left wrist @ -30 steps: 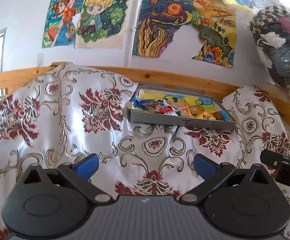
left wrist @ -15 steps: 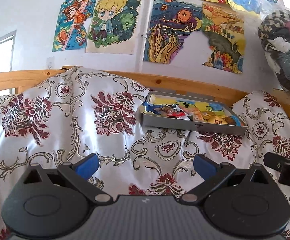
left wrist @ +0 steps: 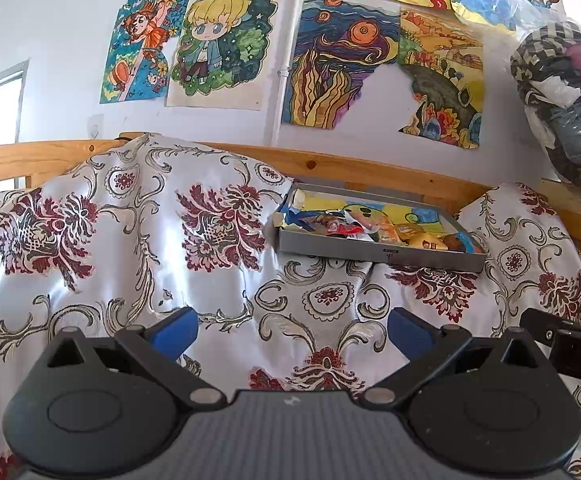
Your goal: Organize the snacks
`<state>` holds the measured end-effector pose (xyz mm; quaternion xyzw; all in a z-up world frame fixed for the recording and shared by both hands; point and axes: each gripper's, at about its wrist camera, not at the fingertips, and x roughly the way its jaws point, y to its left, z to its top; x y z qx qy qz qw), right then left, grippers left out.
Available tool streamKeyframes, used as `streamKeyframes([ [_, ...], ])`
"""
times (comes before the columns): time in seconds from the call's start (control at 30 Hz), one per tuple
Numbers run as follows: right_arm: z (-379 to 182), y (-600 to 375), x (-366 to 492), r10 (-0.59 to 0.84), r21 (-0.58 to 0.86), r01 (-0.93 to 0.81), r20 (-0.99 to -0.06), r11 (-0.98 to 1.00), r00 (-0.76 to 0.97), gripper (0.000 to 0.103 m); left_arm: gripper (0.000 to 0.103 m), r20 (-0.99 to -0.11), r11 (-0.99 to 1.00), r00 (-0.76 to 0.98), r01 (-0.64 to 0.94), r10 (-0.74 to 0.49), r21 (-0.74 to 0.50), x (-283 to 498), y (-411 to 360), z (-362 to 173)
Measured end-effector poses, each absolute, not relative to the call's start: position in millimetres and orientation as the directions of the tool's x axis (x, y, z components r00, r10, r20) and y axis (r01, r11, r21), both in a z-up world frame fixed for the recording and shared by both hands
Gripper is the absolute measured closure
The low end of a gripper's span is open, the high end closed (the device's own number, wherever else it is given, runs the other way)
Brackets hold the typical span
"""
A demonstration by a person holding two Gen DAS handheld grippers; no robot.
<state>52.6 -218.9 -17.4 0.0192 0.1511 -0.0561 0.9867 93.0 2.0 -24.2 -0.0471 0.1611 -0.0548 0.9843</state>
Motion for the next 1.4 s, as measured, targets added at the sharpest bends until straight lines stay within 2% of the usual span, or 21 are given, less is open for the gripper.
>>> streamKeyframes([
  [1.4, -18.6, -218.7, 53.0, -0.11, 0.019, 0.122, -0.308, 0.992, 0.945, 0.001, 0.0, -0.34, 0.99, 0.933, 0.09, -0.123, -0.112, 91.4, -0.1, -31.1],
])
